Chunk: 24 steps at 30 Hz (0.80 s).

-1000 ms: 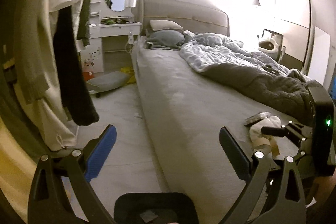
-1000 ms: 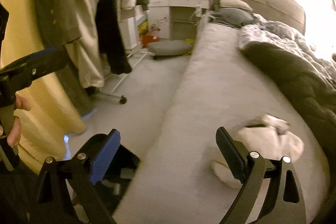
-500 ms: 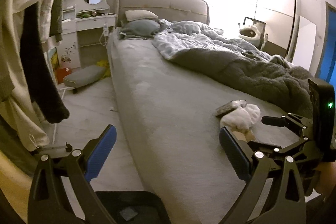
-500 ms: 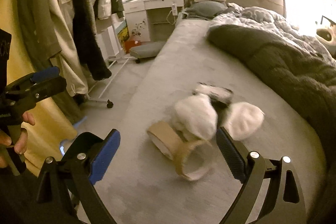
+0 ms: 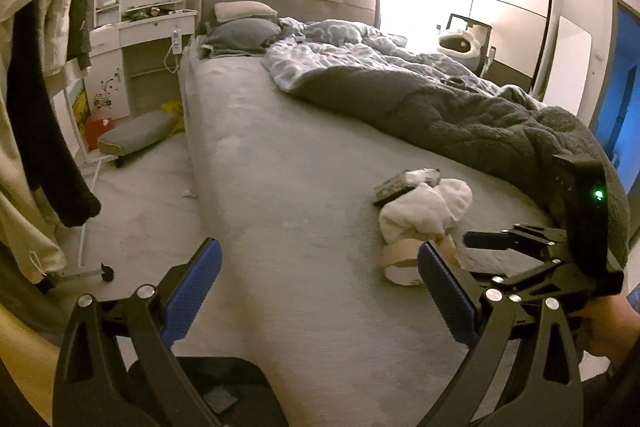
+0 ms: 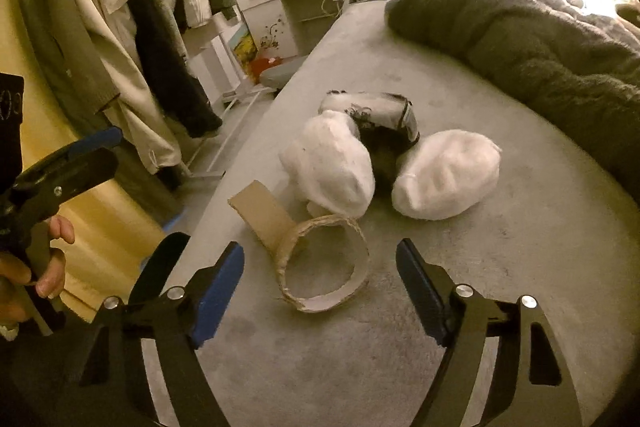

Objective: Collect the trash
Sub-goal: 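Move both tools back from the bin toward the tape rolls and socks on the bed, then grasp the large brown tape roll with the left tool while the right tool grasps the small tape roll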

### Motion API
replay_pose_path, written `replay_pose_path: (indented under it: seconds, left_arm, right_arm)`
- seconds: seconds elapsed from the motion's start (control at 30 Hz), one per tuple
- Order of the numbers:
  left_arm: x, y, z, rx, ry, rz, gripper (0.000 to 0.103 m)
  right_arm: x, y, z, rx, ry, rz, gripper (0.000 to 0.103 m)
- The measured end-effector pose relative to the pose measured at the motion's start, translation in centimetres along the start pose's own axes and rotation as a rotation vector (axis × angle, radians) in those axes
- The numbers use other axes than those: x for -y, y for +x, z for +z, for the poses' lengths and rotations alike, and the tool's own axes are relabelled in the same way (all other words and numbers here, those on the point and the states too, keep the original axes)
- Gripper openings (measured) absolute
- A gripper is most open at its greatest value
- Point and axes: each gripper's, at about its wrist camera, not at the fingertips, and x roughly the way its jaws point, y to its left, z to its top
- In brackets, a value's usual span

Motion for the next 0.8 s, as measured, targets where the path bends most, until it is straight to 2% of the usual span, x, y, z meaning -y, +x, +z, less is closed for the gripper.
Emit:
replay_pose_path:
  seconds: [0.1, 0.27, 0.33, 0.53, 0.8]
  left_arm:
    - [0.4, 0.3, -0.1, -0.008, 0.008, -0.013, 0.1]
    - [1.1, 1.2, -0.3, -0.032, 0.024, -0.052, 0.1]
    - [1.4, 1.7, -0.3, -0.04, 0.032, -0.065, 0.1]
    - [2.3, 3.4, -0.7, -0.085, 0.021, -0.11, 0.099]
    - [3.9, 4.6, -1.2, -0.115, 0.036, -0.123, 0.099]
  right_arm:
    - [0.5, 0.3, 0.0, -0.01, 0.012, 0.04, 0.077]
    - [0.1, 0.5, -0.2, -0.034, -0.005, 0.072, 0.058]
    - [0.2, 0.2, -0.4, -0.035, -0.006, 0.067, 0.054]
    - [1.1, -0.8, -0.6, -0.023, 0.023, 0.076, 0.049]
    - [1.9, -2.1, -0.8, 0.002, 0.058, 0.079, 0.048]
